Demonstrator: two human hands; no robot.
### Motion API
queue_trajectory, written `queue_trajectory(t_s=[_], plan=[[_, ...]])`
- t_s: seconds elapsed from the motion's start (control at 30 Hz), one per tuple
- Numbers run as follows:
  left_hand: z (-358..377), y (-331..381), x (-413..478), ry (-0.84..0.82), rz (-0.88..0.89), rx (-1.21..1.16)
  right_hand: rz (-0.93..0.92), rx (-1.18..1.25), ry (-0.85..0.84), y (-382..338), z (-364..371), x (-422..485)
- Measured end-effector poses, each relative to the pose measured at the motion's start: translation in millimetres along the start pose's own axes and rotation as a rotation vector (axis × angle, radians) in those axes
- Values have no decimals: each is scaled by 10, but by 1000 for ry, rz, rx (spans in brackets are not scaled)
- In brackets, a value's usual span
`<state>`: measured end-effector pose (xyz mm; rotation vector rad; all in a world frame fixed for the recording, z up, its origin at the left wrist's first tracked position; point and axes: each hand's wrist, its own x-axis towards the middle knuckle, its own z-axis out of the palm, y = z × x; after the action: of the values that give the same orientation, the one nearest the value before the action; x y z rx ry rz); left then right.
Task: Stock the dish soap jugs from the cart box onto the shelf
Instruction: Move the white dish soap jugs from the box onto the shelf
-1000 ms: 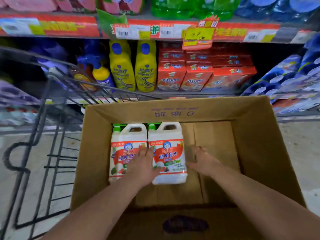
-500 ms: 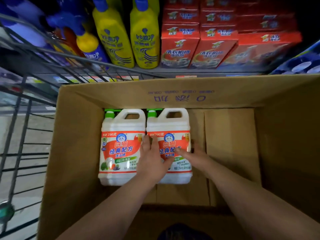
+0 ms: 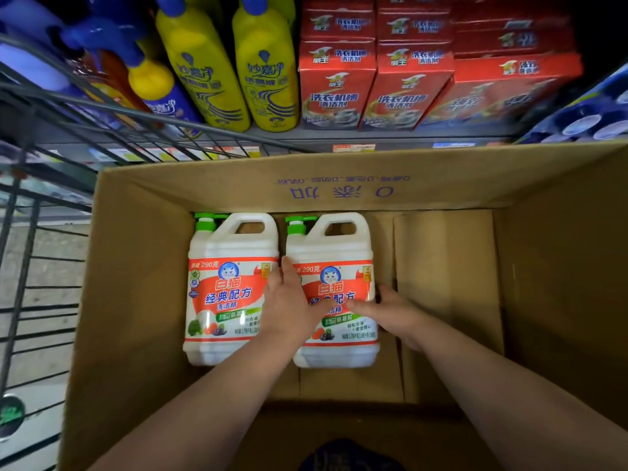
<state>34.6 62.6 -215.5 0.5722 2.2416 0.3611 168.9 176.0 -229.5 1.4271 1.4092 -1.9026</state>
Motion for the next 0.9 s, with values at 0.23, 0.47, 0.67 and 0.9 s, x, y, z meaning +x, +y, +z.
queue_trajectory(t_s=[0.23,0.47,0.67,0.9], plan=[[126,15,34,-172,-252,-551,9,64,-46,39,-132,67],[176,21,61,-205,-288,-648,-24,243,-30,122,-85,89],[156,-36,4,-186,-212,-649,-27,257,27,96,-63,54],[-8,-59,-247,-317,-155,-747,-98,247,-27,34,-86,-343]])
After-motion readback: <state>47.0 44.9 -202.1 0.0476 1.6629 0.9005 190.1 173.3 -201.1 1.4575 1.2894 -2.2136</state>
